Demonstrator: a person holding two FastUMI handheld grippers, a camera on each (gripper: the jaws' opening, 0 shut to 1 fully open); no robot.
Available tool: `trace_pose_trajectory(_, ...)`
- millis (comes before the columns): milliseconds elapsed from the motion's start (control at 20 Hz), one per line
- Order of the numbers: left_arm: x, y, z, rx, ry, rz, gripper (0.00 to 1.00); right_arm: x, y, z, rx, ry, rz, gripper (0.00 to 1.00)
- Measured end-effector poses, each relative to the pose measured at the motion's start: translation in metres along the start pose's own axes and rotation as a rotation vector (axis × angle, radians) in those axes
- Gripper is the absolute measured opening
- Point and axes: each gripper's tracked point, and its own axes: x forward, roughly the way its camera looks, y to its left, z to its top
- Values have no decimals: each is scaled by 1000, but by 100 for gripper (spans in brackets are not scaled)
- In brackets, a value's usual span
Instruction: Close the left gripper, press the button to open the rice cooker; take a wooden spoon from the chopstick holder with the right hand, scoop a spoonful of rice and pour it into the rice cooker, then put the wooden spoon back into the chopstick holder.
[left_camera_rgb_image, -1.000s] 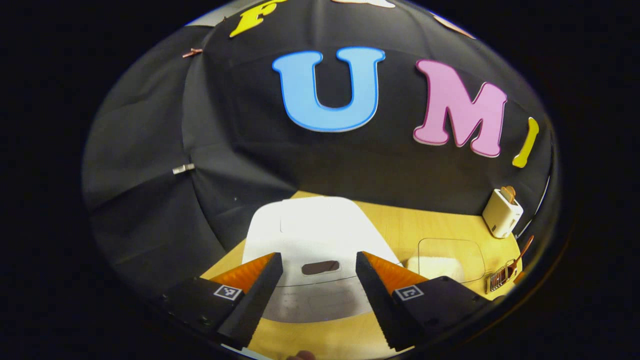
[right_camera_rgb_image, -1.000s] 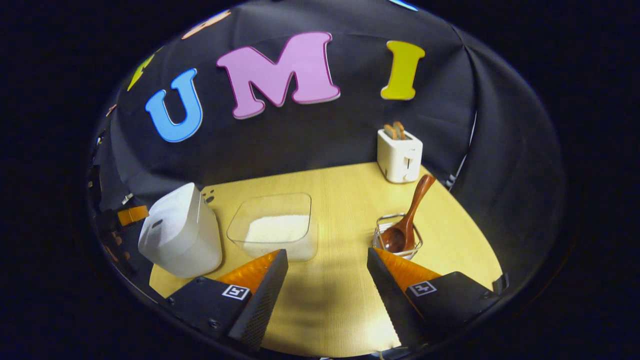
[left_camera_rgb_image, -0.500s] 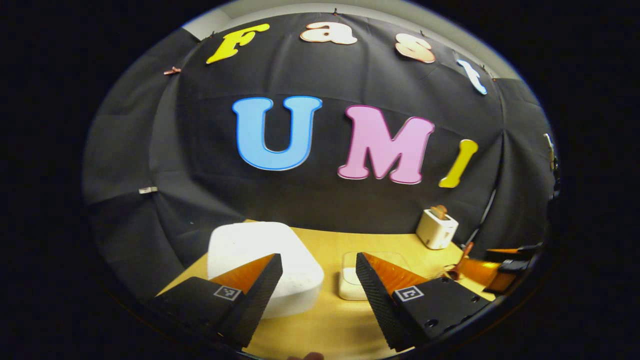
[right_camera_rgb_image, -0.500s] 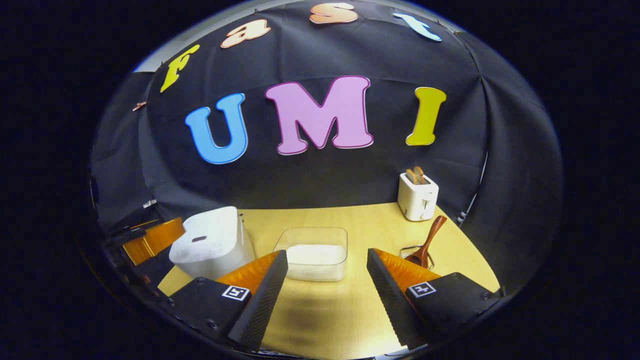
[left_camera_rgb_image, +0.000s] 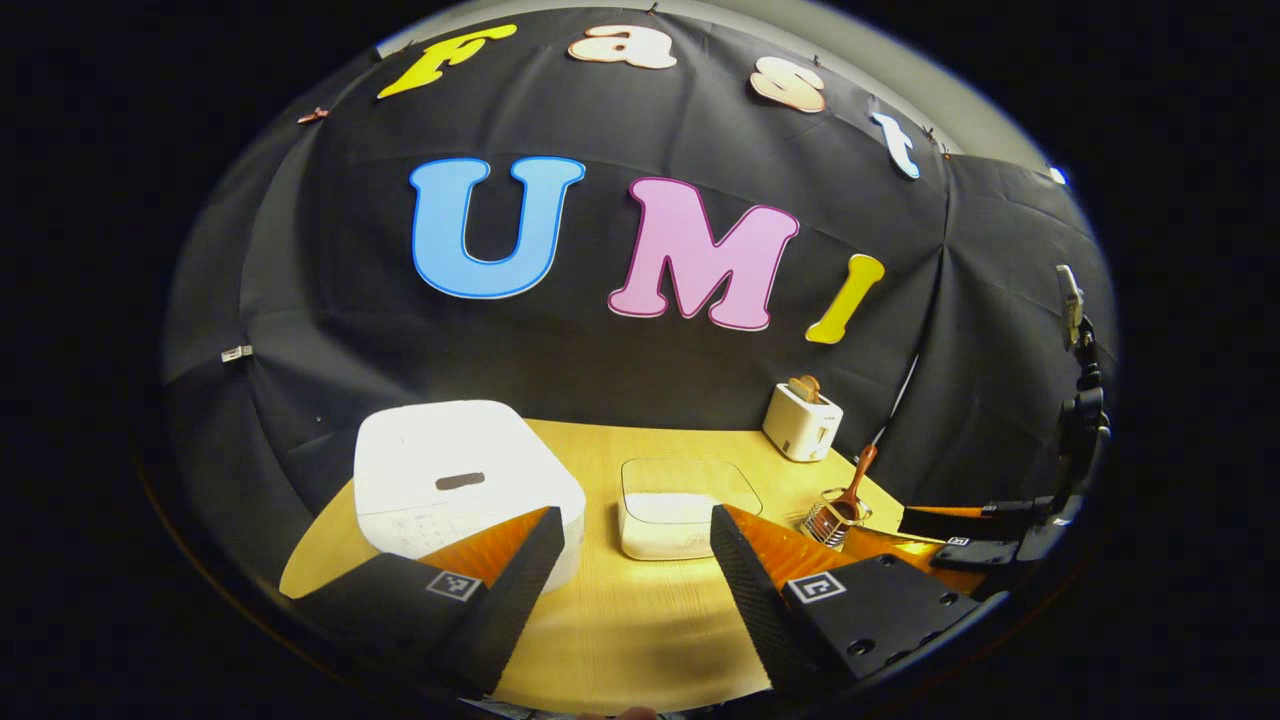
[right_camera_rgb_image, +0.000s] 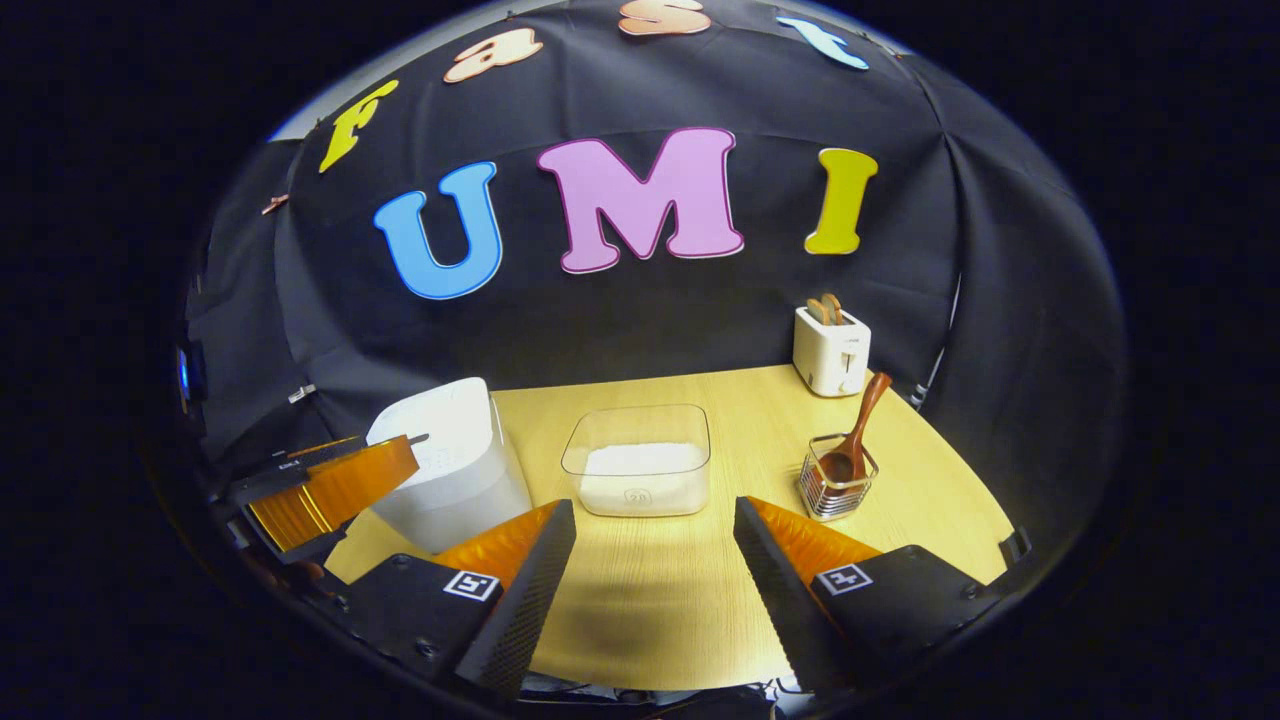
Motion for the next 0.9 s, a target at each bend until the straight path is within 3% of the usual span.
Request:
trace_pose_trajectory(250, 0, -2, -28, -20, 74, -33, 95, -6, -18, -31, 112, 101, -61, 99)
trace_pose_trajectory(450, -4, 3, -30, -54, 84, -24, 95, -12, -23, -30, 124, 92, -86, 99)
trace_pose_trajectory(900, -13, 2, -27, -22, 69, -36, 95, -17, -21, -37, 137, 99, -88, 99)
